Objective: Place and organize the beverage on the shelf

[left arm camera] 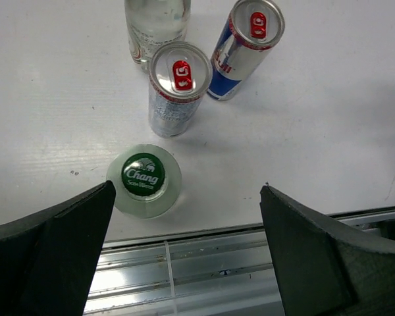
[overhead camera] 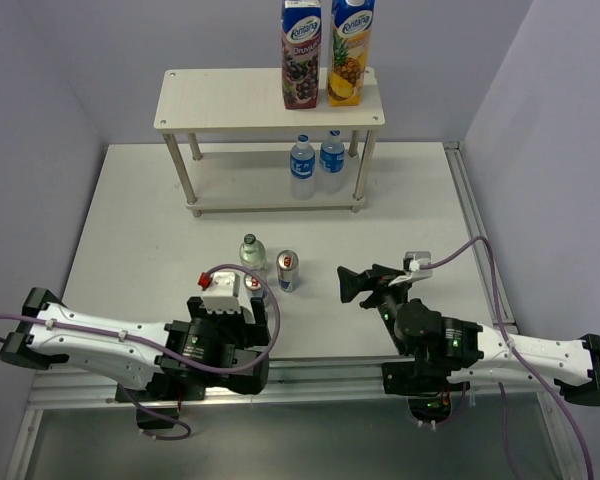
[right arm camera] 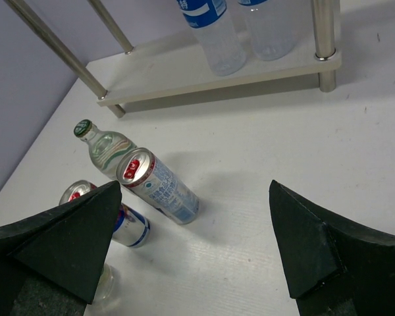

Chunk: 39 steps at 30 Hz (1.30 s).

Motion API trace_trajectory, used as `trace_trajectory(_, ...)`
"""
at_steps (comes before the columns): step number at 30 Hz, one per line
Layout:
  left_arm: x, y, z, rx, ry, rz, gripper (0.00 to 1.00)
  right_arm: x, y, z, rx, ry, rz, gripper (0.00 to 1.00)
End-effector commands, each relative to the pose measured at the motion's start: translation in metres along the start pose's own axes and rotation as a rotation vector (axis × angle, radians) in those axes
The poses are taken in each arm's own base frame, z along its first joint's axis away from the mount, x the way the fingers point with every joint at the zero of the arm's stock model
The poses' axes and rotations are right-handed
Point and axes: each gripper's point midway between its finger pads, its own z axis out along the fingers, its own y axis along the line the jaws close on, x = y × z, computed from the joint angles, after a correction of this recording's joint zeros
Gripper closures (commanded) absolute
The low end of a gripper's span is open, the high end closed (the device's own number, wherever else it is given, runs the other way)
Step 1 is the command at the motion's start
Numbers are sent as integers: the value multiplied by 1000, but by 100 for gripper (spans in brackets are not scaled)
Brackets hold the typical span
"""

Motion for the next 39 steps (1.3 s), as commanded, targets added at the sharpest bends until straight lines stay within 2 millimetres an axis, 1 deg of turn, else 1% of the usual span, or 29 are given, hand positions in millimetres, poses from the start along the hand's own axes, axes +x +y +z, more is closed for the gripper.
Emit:
trace_trajectory(1,0,20,4,-23,-23,-42,1,3,-6,-1,18,-8,16,0)
trace_trajectory(2,3,23,5,-26,-22,-92,1,4,-5,0,15,-7,18,0)
trace_trajectory(3,11,30,11,-39,-28,-90,1,6,-4,0,11,-4,20,0)
trace_trajectory(4,15,30,13,-32,-29,-107,1,7,-4,0,11,-2,16,0)
trace_trajectory(5,16,21,15,3,-31,-140,1,8,-3,0,8,-1,17,0)
trace_trajectory(6,22,22,19,9,-37,-135,1,9,-2,1,7,1,19,0)
trace_trajectory(8,25,22,23,12,-49,-154,1,11,-1,1,6,7,14,0)
trace_trajectory(10,25,30,29,-11,-84,-162,1,12,-1,1,7,9,12,0)
trace_trajectory(15,24,33,37,-28,-156,-201,1,16,-2,1,6,11,10,0)
trace_trajectory(16,21,37,38,-44,-182,-180,1,16,-3,1,7,11,10,0)
trace_trajectory(17,21,35,40,-56,-197,-204,1,17,-4,2,11,10,8,0)
trace_trajectory(19,19,39,42,-91,-243,-170,1,18,-4,2,11,13,2,0)
trace_trajectory(20,18,32,42,-88,-248,-159,1,19,-4,2,11,12,4,0)
trace_trajectory(23,15,27,47,-112,-278,-123,1,22,-5,2,13,17,-6,0)
trace_trajectory(26,12,32,52,-130,-295,-136,1,24,-5,3,16,21,-12,0)
trace_trajectory(27,11,33,52,-130,-299,-144,2,25,-6,3,16,21,-15,0)
trace_trajectory(30,9,39,53,-128,-304,-175,9,29,-8,3,16,27,-26,0)
trace_trajectory(34,10,44,54,-136,-301,-184,17,27,-6,4,14,15,-6,0)
trace_trajectory(39,14,42,56,-153,-297,-169,22,28,-6,5,21,15,-13,0)
